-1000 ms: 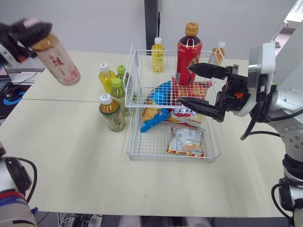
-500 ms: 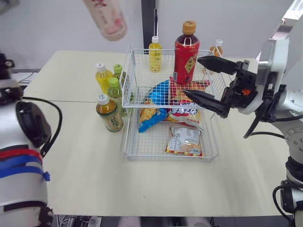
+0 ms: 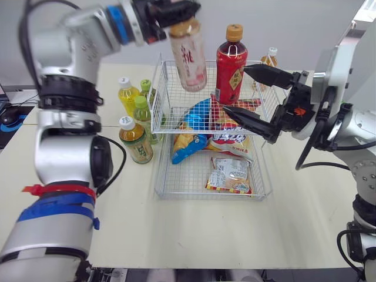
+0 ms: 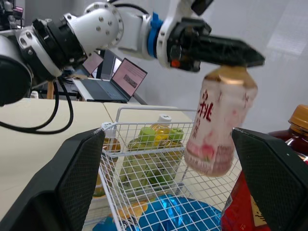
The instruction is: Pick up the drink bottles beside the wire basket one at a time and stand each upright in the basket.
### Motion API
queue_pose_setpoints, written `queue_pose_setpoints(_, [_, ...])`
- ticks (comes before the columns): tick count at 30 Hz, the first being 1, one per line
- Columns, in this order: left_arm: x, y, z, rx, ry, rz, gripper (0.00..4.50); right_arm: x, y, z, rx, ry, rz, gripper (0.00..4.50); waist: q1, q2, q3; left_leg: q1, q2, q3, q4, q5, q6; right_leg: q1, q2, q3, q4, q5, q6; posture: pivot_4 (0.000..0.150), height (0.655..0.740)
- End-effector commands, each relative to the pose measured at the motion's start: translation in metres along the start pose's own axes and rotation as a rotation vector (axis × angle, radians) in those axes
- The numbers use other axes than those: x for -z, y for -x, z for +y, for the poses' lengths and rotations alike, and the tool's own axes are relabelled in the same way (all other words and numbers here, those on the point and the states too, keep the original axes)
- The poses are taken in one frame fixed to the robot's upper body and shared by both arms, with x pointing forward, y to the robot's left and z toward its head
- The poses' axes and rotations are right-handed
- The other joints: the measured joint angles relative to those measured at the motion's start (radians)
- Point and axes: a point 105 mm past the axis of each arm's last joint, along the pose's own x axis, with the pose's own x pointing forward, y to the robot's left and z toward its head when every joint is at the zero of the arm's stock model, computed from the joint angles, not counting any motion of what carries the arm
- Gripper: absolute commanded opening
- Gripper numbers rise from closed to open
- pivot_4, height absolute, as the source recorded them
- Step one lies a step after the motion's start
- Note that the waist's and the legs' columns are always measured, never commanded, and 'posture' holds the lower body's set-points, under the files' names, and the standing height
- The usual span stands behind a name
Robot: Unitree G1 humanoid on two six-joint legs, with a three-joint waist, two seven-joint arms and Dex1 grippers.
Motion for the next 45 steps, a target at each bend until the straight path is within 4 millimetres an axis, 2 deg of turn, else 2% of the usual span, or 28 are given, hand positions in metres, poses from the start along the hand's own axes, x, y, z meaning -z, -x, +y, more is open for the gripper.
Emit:
queue_pose_setpoints(1, [-0.022, -0.007, -0.013, 0.036, -0.124, -0.065, 1.36, -0.007, 0.0, -0.003, 0.018, 0.036, -0.007, 4.5, 0.0, 0.0, 0.0, -0.001, 0.0, 0.0, 0.0, 0.0, 0.0, -0.001, 0.0, 0.0, 0.0, 0.0, 0.0, 0.15, 0.74])
queue_pose_setpoints(6, [-0.006, -0.022, -0.017, 0.063, -0.137, -0.057, 1.36, -0.005, -0.002, -0.004, 0.024, 0.034, -0.001, 4.5, 0.002, 0.0, 0.0, -0.003, 0.0, -0.001, 0.0, 0.0, 0.0, -0.002, 0.0, -0.001, 0.0, 0.0, 0.0, 0.15, 0.74])
queue_pose_setpoints(15, [0.005, -0.046, -0.025, 0.094, -0.128, -0.083, 1.36, -0.005, -0.001, -0.003, 0.032, 0.04, 0.01, 4.5, 0.003, 0.0, 0.0, -0.003, -0.002, -0.002, 0.001, 0.0, 0.0, -0.001, 0.0, -0.001, 0.0, 0.0, 0.0, 0.15, 0.74])
queue_pose_setpoints(21, [0.009, -0.048, -0.029, 0.12, -0.132, -0.075, 1.36, -0.005, 0.0, -0.003, 0.039, 0.048, 0.018, 4.5, 0.003, 0.0, 0.0, -0.003, -0.002, -0.002, 0.001, 0.0, 0.0, -0.001, 0.0, -0.001, 0.0, 0.0, 0.0, 0.15, 0.74])
queue_pose_setpoints(22, [0.009, -0.047, -0.028, 0.118, -0.133, -0.076, 2.07, -0.005, 0.0, -0.003, 0.04, 0.05, 0.019, 4.5, 0.003, 0.0, 0.0, -0.003, -0.002, -0.002, 0.001, 0.0, 0.0, -0.001, 0.0, -0.001, 0.0, 0.0, 0.0, 0.15, 0.74])
queue_pose_setpoints(26, [0.005, -0.042, -0.025, 0.099, -0.139, -0.08, 3.18, -0.006, 0.001, -0.004, 0.046, 0.054, 0.02, 4.5, 0.001, 0.0, 0.0, -0.003, -0.001, -0.002, 0.001, 0.0, 0.0, -0.001, 0.0, -0.001, 0.0, 0.0, 0.0, 0.15, 0.74])
queue_pose_setpoints(30, [-0.001, -0.028, -0.019, 0.074, -0.137, -0.091, 4.36, -0.006, 0.002, -0.011, 0.074, 0.058, 0.019, 4.5, -0.001, 0.0, 0.0, -0.003, -0.001, -0.002, 0.001, 0.0, 0.0, -0.001, 0.0, -0.001, 0.0, 0.0, 0.0, 0.15, 0.74])
queue_pose_setpoints(31, [-0.002, -0.025, -0.019, 0.072, -0.131, -0.096, 4.47, -0.006, 0.003, -0.013, 0.083, 0.059, 0.019, 4.5, -0.001, 0.0, 0.0, -0.003, -0.001, -0.002, 0.001, 0.0, 0.0, -0.001, 0.0, -0.001, 0.0, 0.0, 0.0, 0.15, 0.74])
queue_pose_setpoints(36, [-0.012, 0.005, -0.011, 0.014, -0.112, -0.128, 4.47, -0.013, 0.007, -0.029, 0.167, 0.096, -0.008, 4.5, -0.001, 0.0, 0.0, -0.003, 0.0, -0.002, 0.001, 0.001, -0.001, -0.001, 0.0, -0.001, 0.001, 0.0, 0.0, 0.15, 0.74])
queue_pose_setpoints(42, [-0.013, 0.055, 0.019, -0.198, -0.093, -0.147, 4.47, -0.033, 0.017, -0.05, 0.259, 0.156, -0.066, 4.5, 0.0, 0.001, 0.0, -0.002, 0.0, -0.002, 0.001, 0.001, -0.001, -0.001, 0.0, -0.002, 0.002, 0.0, 0.0, 0.15, 0.74])
queue_pose_setpoints(45, [-0.013, 0.078, 0.031, -0.29, -0.096, -0.159, 4.47, -0.037, 0.016, -0.049, 0.229, 0.142, -0.086, 4.5, 0.0, 0.001, 0.0, -0.001, 0.0, -0.002, 0.001, 0.001, -0.001, -0.001, -0.001, -0.002, 0.002, 0.0, 0.0, 0.15, 0.74])
